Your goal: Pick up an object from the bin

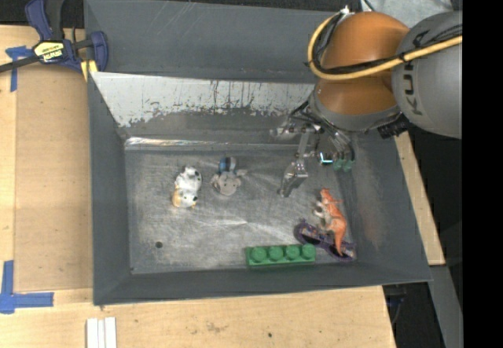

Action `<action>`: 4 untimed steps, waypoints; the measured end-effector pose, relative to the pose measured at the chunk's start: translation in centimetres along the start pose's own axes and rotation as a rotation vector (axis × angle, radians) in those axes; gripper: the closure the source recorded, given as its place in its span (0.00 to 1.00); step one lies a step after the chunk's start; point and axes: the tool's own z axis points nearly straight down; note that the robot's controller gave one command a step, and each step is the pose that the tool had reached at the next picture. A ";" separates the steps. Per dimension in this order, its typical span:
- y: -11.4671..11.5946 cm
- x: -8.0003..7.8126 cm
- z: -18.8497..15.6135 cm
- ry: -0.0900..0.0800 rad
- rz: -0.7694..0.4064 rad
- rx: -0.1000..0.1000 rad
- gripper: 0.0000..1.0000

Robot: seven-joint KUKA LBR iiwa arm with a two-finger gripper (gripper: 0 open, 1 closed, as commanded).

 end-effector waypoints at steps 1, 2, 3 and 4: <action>0.0 -0.2 -0.5 -0.008 0.000 0.000 0.00; 2.8 -1.4 4.3 -0.011 -0.118 0.001 0.00; 4.6 -1.1 4.0 -0.005 -0.157 0.000 0.00; 6.1 -2.8 4.0 -0.012 -0.367 0.001 0.00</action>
Offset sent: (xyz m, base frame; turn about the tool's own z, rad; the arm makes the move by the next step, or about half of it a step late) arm 0.0233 0.0564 -0.0952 -0.2356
